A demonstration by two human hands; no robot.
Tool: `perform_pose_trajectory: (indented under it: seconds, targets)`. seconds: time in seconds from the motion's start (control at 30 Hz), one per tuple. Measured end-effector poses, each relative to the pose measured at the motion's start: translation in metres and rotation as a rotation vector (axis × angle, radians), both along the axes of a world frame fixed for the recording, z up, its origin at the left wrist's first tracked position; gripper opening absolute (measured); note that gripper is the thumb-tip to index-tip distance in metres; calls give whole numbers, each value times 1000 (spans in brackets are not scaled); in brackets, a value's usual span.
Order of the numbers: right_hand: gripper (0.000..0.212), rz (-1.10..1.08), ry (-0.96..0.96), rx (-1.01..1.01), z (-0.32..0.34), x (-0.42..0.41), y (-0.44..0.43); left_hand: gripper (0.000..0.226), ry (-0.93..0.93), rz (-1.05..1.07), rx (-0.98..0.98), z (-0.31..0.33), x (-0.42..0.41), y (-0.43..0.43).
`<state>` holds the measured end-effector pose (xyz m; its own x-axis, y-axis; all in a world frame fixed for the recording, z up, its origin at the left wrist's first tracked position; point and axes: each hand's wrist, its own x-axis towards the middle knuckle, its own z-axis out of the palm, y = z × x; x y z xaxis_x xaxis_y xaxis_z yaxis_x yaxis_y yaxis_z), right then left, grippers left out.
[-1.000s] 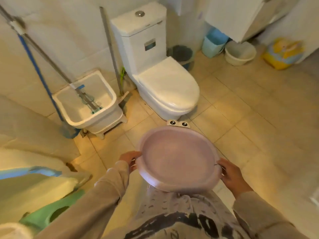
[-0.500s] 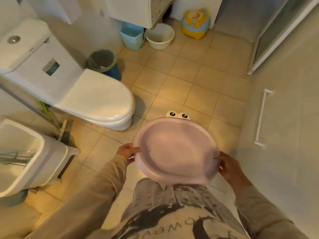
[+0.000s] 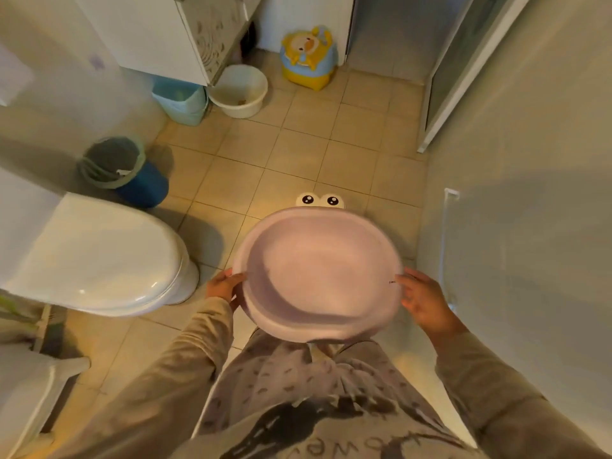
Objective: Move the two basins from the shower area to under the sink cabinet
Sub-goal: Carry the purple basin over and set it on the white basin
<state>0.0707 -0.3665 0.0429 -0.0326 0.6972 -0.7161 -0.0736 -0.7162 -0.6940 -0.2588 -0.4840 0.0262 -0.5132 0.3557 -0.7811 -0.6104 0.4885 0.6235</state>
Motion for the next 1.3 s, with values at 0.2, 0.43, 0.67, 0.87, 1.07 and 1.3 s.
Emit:
perform_pose_trajectory:
  seconds: [0.2, 0.43, 0.67, 0.87, 1.07, 1.3]
  targets:
    - [22, -19, 6, 25, -11, -15, 80, 42, -15, -8, -42, -18, -20, 95]
    - [37, -162, -54, -71, -11, -36, 181, 41, -49, -103, -60, -14, -51, 229]
    - [42, -269, -63, -89, -8, -54, 264, 27, -49, -184, -44, -2, -76, 347]
    - [42, -260, -66, -91, -17, -54, 341, 42, -24, -254, -60, -13, -80, 431]
    - [36, -166, -68, -75, -30, -52, 461, 42, -77, -151, -79, -26, -78, 512]
    - [30, 85, -100, -35, -21, -59, 624, 44, -136, 182, -55, -20, -61, 615]
